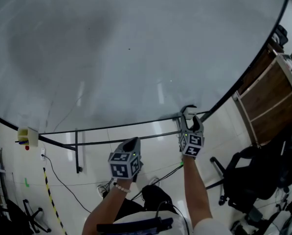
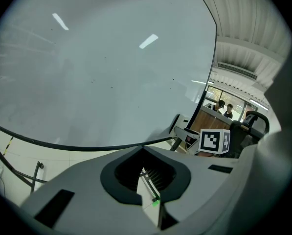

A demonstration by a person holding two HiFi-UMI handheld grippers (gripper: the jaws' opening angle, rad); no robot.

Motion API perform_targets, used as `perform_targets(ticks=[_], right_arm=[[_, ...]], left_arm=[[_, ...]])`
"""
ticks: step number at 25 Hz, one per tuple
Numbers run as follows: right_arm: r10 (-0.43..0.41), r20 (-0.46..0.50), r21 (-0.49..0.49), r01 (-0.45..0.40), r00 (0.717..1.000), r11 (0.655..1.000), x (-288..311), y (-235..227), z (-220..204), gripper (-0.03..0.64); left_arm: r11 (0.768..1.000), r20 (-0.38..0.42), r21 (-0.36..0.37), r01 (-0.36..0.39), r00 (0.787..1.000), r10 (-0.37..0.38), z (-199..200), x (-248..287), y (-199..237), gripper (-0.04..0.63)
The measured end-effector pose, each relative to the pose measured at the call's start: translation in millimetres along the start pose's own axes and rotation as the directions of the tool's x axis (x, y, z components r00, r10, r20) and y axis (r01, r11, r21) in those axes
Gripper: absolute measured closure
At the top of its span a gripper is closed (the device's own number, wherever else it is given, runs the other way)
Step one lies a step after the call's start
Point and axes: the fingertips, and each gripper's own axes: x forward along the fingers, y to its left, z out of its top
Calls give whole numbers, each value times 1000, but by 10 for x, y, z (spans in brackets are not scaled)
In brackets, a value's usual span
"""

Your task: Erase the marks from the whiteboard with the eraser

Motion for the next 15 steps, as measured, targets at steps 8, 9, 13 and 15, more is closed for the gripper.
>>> perform_targets(ticks=[8,9,13,15], right_arm=[[39,23,-17,-39,999,999,-52,849,143,365],[37,21,-7,-37,999,999,-74,958,135,365],[72,8,-31,-72,997,997,-121,1532,118,365],[86,11,-41,-85,996,995,-135,1846,144,365]], left_arm=[[1000,39,-17,-19,999,20,90,-500,586,607],[1000,41,-20,-22,999,23,93,-586,669,607],[999,59,-40,-33,998,35,142,-891,980,607],[998,74,-46,-34,997,37,189,-1032,1126,607]])
